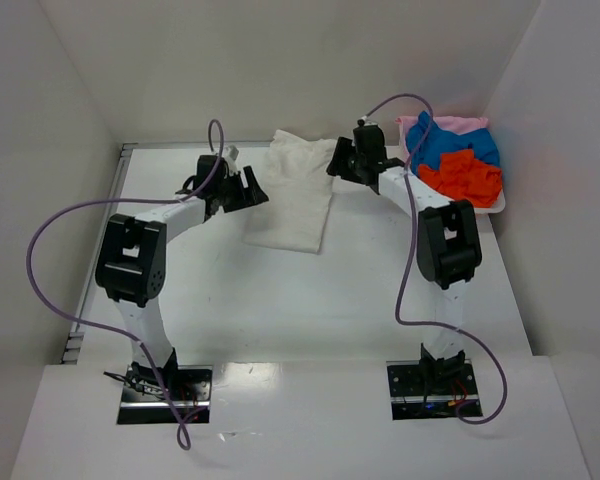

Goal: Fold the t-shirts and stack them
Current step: Fold the folded rectangular tshirt in 1/3 of the way, then grab one side of the 2/3 rectangular tshirt with both arms

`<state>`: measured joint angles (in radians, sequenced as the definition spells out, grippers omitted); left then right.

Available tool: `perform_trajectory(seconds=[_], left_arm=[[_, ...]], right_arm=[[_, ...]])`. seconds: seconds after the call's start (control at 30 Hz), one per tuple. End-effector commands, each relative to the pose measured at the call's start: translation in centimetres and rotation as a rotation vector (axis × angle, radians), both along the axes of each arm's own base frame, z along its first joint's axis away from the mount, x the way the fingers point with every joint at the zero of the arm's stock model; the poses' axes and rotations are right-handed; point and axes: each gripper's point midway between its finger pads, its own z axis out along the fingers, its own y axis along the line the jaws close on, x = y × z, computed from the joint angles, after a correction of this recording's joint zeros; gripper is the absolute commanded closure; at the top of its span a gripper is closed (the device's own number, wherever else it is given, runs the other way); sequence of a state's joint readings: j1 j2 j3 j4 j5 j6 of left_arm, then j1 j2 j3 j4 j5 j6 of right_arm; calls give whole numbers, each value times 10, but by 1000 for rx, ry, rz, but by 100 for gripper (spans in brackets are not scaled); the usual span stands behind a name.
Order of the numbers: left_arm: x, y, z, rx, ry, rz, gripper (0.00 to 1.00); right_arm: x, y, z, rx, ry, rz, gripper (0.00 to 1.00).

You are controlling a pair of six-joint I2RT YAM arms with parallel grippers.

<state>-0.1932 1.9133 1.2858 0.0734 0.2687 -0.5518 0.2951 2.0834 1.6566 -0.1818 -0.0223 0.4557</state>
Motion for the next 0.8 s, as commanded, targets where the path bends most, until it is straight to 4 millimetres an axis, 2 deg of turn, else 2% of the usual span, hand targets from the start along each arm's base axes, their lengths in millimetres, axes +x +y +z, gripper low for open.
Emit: perform_trajectory(seconds=[0.0,0.03,0.07,0.1,0.13,0.2,0.23,0.3,0.37,0.43,0.53,0.57,0.77], left_arm=[[-27,-4,8,-13,7,-59,18],[-35,-5,4,-17,28,-70,17],[-40,-4,3,-16,34,-70,17],[-47,-2,4,-15,40,-70,16],[-57,0,-5,-12,65,-69,16],[-65,3,-10,-2,83,-61,16],[-70,4,-10,-1,91,-61,16],[-78,5,-17,4,116,-61,16],[-82,7,-23,30,128,-57,16],[-84,10,-29,44,139,-43,16],[-85,12,-37,53,151,-36,18],[-86,12,-41,54,160,-36,18],[-87,14,-53,66,188,-30,23]], right_arm=[[-24,9,33,57,-38,52,33],[-38,5,13,51,12,46,31],[-47,13,20,73,5,64,26],[-55,15,15,71,14,73,25],[-71,18,-3,67,57,79,23],[-89,34,-2,79,56,111,17],[-101,36,-19,74,99,115,16],[-118,53,-19,92,109,142,14],[-133,60,-35,100,150,155,14],[-145,71,-39,112,154,173,14],[-151,75,-45,124,174,169,19],[-157,77,-52,122,194,171,19],[-165,74,-67,123,233,154,35]])
